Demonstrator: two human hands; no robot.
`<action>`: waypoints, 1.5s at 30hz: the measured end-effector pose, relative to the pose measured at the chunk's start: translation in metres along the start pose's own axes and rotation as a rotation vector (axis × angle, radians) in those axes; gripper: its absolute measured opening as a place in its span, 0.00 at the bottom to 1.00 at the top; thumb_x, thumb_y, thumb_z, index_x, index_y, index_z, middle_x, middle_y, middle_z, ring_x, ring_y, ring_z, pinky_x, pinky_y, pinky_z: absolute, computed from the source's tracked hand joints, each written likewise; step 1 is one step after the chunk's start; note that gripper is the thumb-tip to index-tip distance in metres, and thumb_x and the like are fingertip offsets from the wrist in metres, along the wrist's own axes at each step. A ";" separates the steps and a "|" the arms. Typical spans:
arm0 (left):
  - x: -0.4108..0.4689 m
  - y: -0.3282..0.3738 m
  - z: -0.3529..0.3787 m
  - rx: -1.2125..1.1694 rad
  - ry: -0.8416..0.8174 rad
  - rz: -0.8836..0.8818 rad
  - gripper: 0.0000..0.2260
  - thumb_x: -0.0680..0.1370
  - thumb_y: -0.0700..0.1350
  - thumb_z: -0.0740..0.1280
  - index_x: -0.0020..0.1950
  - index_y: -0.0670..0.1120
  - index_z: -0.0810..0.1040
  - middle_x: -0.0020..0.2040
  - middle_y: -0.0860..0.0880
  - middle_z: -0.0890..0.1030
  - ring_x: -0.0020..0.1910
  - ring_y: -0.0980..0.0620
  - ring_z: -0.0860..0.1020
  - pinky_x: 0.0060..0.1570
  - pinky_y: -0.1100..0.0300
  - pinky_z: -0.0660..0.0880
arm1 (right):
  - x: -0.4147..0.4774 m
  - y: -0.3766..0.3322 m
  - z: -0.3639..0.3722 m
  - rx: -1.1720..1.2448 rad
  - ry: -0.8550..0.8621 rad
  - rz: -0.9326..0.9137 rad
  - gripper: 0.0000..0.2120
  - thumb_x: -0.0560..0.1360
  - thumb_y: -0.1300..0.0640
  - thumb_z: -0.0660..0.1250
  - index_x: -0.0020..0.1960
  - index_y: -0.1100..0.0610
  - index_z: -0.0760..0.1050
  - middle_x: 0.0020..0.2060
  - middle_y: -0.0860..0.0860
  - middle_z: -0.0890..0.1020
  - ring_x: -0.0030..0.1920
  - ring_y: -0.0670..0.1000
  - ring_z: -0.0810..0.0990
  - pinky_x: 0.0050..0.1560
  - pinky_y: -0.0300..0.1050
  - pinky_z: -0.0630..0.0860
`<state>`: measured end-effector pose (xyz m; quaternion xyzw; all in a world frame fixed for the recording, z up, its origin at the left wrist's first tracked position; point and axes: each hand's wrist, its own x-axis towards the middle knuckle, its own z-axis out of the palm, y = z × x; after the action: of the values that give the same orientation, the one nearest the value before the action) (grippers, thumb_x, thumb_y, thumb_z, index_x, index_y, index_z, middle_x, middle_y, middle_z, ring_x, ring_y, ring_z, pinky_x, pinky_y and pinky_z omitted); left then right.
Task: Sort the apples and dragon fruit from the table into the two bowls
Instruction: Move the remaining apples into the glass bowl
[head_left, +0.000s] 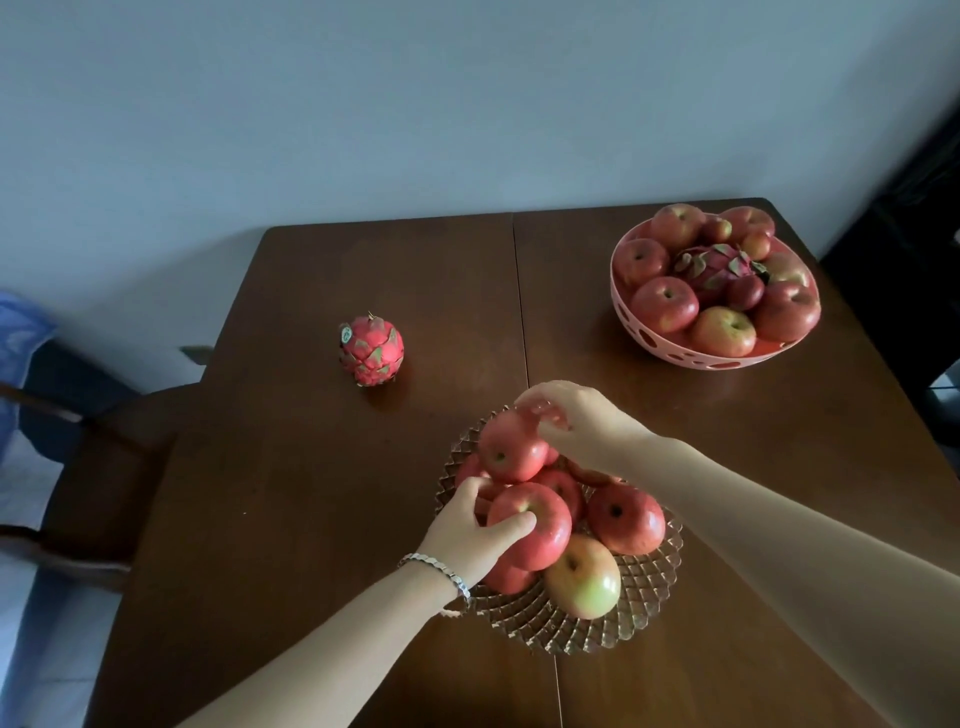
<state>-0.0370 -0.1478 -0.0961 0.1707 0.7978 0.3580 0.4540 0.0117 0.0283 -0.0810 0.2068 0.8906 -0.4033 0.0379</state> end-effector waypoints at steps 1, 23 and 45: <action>0.000 0.000 0.001 -0.020 0.006 -0.013 0.25 0.59 0.59 0.69 0.53 0.53 0.70 0.48 0.56 0.76 0.52 0.52 0.78 0.57 0.48 0.77 | 0.001 0.000 0.000 0.005 -0.003 -0.013 0.14 0.75 0.61 0.60 0.58 0.53 0.76 0.53 0.48 0.79 0.51 0.45 0.75 0.56 0.42 0.73; 0.099 0.005 -0.060 -0.361 0.254 0.003 0.32 0.72 0.38 0.65 0.74 0.53 0.58 0.74 0.46 0.59 0.67 0.48 0.66 0.69 0.48 0.64 | 0.070 -0.019 0.050 -0.505 -0.264 -0.039 0.17 0.76 0.51 0.60 0.62 0.56 0.71 0.61 0.52 0.73 0.61 0.54 0.74 0.60 0.50 0.70; 0.066 0.053 -0.069 -0.215 0.078 0.532 0.28 0.70 0.31 0.71 0.59 0.59 0.70 0.57 0.59 0.73 0.47 0.62 0.81 0.44 0.69 0.78 | 0.047 -0.026 -0.016 0.969 -0.284 0.349 0.24 0.68 0.51 0.72 0.62 0.50 0.69 0.56 0.57 0.77 0.43 0.55 0.83 0.43 0.48 0.82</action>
<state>-0.1332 -0.1012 -0.0743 0.3107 0.6994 0.5535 0.3286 -0.0398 0.0410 -0.0632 0.2891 0.5408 -0.7800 0.1245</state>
